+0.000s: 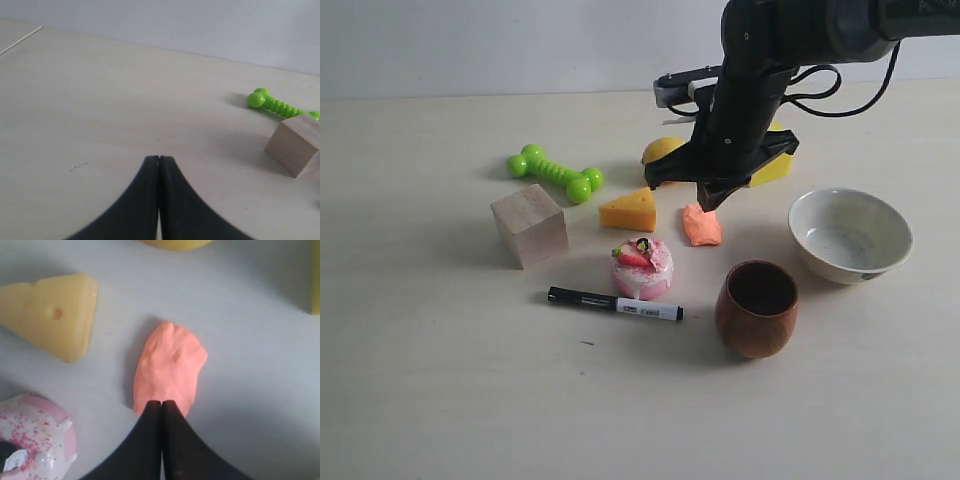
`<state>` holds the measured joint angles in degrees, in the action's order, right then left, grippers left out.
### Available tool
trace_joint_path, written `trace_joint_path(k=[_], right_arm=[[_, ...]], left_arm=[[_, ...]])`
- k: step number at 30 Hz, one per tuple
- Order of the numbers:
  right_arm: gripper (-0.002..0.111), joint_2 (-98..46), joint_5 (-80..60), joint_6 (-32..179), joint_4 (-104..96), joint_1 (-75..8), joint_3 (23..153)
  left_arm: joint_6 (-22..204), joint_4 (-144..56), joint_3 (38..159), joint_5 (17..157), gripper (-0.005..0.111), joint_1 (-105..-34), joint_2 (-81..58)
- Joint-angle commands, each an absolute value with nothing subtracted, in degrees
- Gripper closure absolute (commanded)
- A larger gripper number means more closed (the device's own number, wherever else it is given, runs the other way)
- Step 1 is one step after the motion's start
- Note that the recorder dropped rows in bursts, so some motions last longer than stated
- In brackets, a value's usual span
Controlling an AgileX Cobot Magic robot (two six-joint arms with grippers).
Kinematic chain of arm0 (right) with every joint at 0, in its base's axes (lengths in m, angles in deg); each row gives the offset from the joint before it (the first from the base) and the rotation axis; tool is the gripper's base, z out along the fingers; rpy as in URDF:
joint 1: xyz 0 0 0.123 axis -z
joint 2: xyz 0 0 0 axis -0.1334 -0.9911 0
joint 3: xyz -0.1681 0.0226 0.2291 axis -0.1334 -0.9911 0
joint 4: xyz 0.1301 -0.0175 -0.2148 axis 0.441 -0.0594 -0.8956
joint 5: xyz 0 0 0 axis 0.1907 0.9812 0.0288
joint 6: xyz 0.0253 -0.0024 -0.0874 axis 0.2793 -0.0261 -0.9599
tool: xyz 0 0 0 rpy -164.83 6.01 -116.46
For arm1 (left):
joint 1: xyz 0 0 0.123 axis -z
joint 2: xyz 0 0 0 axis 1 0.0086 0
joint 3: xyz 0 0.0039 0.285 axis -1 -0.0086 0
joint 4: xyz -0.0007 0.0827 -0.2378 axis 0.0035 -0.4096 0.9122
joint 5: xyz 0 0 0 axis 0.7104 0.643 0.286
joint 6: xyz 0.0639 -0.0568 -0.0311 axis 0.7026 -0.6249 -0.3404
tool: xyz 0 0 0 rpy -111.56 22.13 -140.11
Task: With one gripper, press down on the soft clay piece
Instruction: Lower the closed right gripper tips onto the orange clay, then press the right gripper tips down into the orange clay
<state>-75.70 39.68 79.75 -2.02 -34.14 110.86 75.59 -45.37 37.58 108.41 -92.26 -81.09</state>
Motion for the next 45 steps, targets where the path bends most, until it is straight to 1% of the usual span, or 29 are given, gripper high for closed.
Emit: trace_joint_path(k=[1, 12, 45], right_arm=[[0.108, -75.7, 37.9, 80.3, -2.2, -33.6, 111.3], [0.108, -79.4, 42.6, 80.6, -2.2, -32.9, 118.2], [0.108, -85.2, 43.9, 79.2, 0.6, -33.0, 118.3]], left_arm=[[75.4, -45.4, 37.7, 107.9, 0.107, -92.3, -81.4], [75.4, -45.4, 37.7, 107.9, 0.107, -92.3, -81.4], [75.4, -45.4, 37.7, 107.9, 0.107, -92.3, -81.4]])
